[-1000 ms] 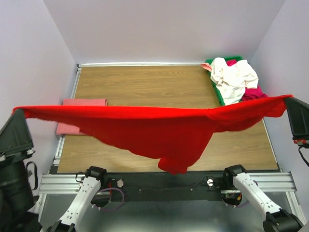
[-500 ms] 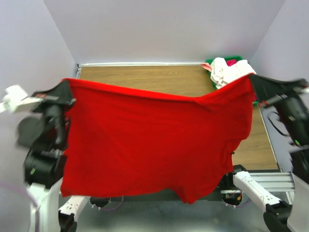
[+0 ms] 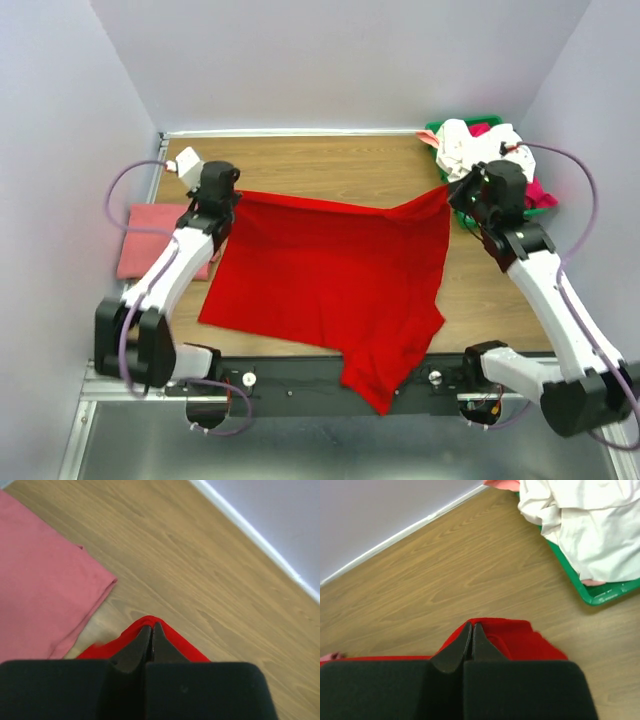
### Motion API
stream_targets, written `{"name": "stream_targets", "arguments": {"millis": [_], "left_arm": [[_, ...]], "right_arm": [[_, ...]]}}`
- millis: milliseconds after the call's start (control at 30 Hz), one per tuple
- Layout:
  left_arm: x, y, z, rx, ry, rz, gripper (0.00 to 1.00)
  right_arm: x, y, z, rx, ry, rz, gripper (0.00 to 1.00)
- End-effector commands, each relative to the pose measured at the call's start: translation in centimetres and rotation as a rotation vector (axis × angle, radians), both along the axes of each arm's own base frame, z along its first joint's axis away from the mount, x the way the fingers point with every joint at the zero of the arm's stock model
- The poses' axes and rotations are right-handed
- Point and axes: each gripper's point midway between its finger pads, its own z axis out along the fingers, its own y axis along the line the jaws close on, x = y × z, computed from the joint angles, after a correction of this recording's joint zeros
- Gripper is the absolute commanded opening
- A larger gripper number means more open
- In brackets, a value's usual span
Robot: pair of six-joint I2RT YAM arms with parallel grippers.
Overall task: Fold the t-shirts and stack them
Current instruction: Fold the tshirt
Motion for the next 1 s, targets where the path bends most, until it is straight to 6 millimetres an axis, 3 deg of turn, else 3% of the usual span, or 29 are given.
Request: {"name": "stream_targets", "arguments": {"millis": [0,33,100,133,200,233,267,333,367,433,500,533,600,767,833,900,933,967], "left_arm": [[5.5,0.0,-1.3,0.048,-0.008,0.036,0.0],[7.4,-0.4,-2.7,0.061,0.029,0.036,0.0],[9.2,-0.8,-4.0,0.07,0.06,0.025,0.0],[10.8,-1.0,-5.3,0.082,0.088,0.023,0.0],[12.3,-1.4,-6.3,0.083,0.105,0.009,0.0],[13.5,-1.5,-5.7,0.082,0.09,0.011,0.0],[14.3,-1.6,-7.5,0.091,0.125,0.007,0.0],[15.8,-1.7,-7.2,0.093,0.114,0.006,0.0],[16.2,-1.7,-8.5,0.101,0.138,0.005,0.0],[17.4,-1.5,-8.1,0.109,0.127,0.007,0.0],[18.0,-1.2,-9.3,0.115,0.152,0.009,0.0],[18.6,-1.3,-8.8,0.114,0.14,0.006,0.0],[18.9,-1.3,-9.8,0.123,0.166,-0.005,0.0],[18.6,-0.7,-10.2,0.132,0.178,0.004,0.0],[17.7,-0.5,-10.7,0.135,0.196,0.006,0.0],[17.2,-0.3,-9.9,0.13,0.181,0.006,0.0],[16.4,-0.2,-10.6,0.131,0.199,0.006,0.0],[16.1,-0.3,-9.7,0.126,0.181,0.005,0.0]], "right_arm": [[4.8,-1.2,-1.8,-0.04,-0.032,-0.112,0.0],[5.6,-1.3,-2.5,-0.055,-0.017,-0.116,0.01],[7.2,-1.1,-3.0,-0.07,-0.009,-0.123,0.0],[8.3,-1.2,-4.5,-0.09,0.026,-0.139,0.0],[9.7,-1.1,-5.6,-0.104,0.043,-0.144,0.0],[11.0,-0.9,-6.6,-0.125,0.067,-0.141,0.01],[11.6,-0.9,-7.2,-0.133,0.08,-0.143,0.0],[13.0,-0.7,-7.7,-0.146,0.09,-0.14,0.0],[13.6,-0.7,-8.9,-0.156,0.115,-0.144,0.0],[14.6,-0.9,-9.3,-0.158,0.12,-0.158,0.01],[15.3,-1.0,-10.7,-0.17,0.147,-0.168,0.0],[15.6,-1.1,-10.8,-0.171,0.149,-0.174,0.0],[16.1,-1.1,-11.6,-0.174,0.163,-0.173,0.0],[15.6,-0.8,-11.8,-0.163,0.17,-0.15,0.0],[14.3,-0.9,-11.1,-0.148,0.162,-0.153,0.0],[13.2,-0.7,-10.7,-0.128,0.16,-0.137,0.0],[12.1,-0.8,-10.6,-0.116,0.161,-0.132,0.0],[11.4,-0.6,-10.8,-0.107,0.169,-0.116,0.0]]}}
